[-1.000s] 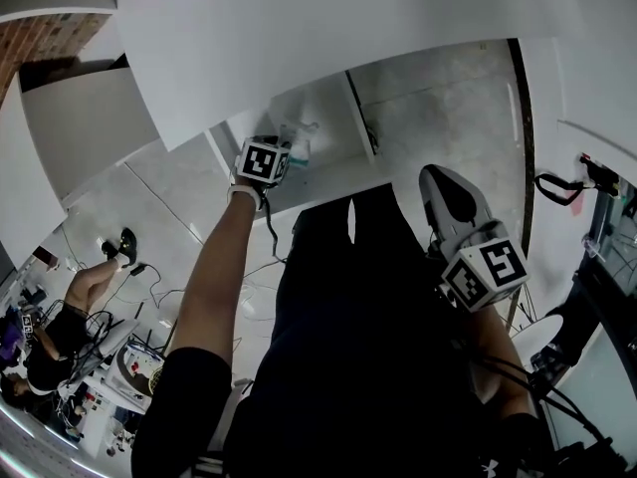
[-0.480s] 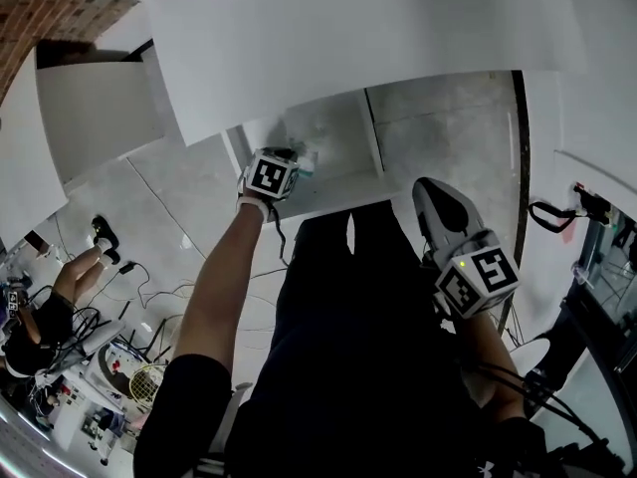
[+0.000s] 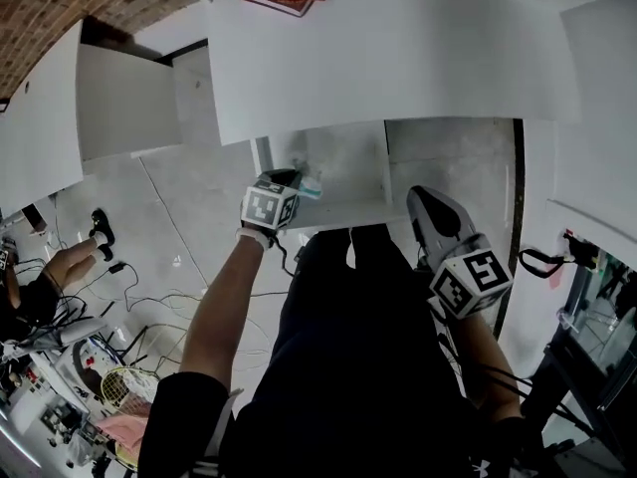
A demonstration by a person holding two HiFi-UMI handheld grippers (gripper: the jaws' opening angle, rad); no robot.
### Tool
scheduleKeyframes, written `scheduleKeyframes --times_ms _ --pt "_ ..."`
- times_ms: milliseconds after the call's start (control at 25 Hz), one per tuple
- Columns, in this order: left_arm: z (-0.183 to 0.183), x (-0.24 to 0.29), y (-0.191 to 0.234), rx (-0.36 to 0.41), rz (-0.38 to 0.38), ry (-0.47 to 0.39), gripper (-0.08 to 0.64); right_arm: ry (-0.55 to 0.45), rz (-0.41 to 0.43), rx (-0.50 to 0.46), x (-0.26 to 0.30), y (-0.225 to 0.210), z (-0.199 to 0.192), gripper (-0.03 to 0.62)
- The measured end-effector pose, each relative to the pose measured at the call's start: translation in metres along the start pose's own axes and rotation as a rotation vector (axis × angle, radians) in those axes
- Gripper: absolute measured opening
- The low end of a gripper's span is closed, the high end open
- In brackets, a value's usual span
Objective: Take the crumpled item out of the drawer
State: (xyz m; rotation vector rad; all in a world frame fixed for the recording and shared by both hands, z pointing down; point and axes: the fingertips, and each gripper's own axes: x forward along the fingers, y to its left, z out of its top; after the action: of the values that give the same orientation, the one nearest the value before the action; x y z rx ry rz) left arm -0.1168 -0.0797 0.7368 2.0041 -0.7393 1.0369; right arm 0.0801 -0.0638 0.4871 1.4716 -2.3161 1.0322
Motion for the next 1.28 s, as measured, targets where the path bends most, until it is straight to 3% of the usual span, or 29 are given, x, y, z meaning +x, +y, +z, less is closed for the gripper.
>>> scheduleKeyframes --times_ms 440,960,1280 --pt "0.060 -0.130 -0.030 -0.058 0.051 -0.307 0.014 -0.045 0.079 -0.102 -0.006 0.037 0.037 0.003" --pt "0.133 -0.258 -0.081 -0.012 0.099 -0.608 0.014 -0.172 0.106 -0.184 -0.024 0.055 0.095 0.003" --pt "0.165 -0.322 -0.114 -0.006 0.044 -0.773 0.014 -0.281 0.126 -0.240 -0.041 0.073 0.139 0.003"
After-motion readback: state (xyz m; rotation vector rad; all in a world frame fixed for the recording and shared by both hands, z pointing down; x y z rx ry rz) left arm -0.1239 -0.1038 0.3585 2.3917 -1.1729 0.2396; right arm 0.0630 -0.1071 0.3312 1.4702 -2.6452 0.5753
